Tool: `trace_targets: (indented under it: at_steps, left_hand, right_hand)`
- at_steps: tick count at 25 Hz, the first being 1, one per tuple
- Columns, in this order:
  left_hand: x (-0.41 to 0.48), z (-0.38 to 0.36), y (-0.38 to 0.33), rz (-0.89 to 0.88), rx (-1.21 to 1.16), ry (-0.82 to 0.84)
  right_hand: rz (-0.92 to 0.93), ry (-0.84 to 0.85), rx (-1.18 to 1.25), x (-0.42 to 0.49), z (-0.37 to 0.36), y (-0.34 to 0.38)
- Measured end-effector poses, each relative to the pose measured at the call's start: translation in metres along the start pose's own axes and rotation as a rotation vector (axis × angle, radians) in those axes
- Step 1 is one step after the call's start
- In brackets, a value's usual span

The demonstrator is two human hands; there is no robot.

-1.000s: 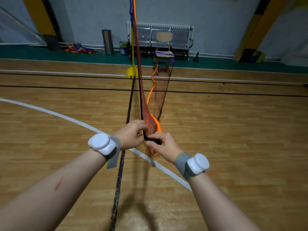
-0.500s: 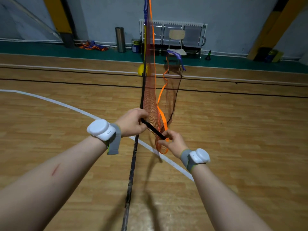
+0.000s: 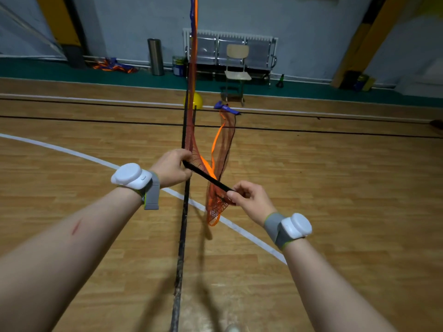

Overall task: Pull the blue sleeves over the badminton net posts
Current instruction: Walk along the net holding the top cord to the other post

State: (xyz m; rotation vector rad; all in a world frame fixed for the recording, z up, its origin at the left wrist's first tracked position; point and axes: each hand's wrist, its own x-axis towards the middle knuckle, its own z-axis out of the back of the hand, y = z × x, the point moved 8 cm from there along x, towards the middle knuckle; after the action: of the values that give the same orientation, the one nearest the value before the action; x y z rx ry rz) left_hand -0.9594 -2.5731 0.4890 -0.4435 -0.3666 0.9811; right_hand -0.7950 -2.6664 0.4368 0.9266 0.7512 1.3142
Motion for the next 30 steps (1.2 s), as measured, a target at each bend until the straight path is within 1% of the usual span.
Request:
trace_targets:
  at_steps: [3,5,9,11,15,17,19,22,27,30]
  left_hand:
    - [-0.005,-0.013,-0.011,-0.039,0.022,0.042]
    - [-0.007,-0.022,-0.024,-0.083,0.045,0.076]
    - [-0.022,-0.043,-0.066,-0.249,0.053,0.121]
    - [-0.028,-0.050,-0.079,-0.273,0.070,0.144]
    - [-0.030,-0.044,-0.096,-0.218,0.041,0.086]
    - [-0.031,-0.040,-0.106,-0.196,0.029,0.078]
    - [-0.034,-0.035,-0.116,-0.169,0.022,0.070]
    - [-0.038,-0.027,-0.120,-0.128,0.013,0.036]
    - [-0.040,-0.012,-0.110,-0.050,-0.017,-0.012]
    - [-0.037,-0.018,-0.103,0.005,-0.007,-0.016]
  right_hand:
    - [0.024,-0.026,0.078,-0.021,0.001,0.015]
    - [0.055,-0.036,0.059,-0.028,0.003,0.024]
    - [0.116,-0.043,-0.020,-0.038,0.012,0.031]
    - [0.107,-0.044,-0.035,-0.037,0.019,0.026]
    - [0.103,-0.076,-0.170,-0.031,0.035,0.009]
    - [0.051,-0.038,-0.199,-0.030,0.033,-0.005]
    - [0.000,0.007,-0.143,-0.030,0.028,-0.018]
    - [-0.021,0.012,-0.019,-0.029,0.030,-0.025]
    - [-0.019,0.041,-0.088,-0.035,0.041,-0.039]
    - [-0.014,0.040,0.005,-0.045,0.056,-0.044]
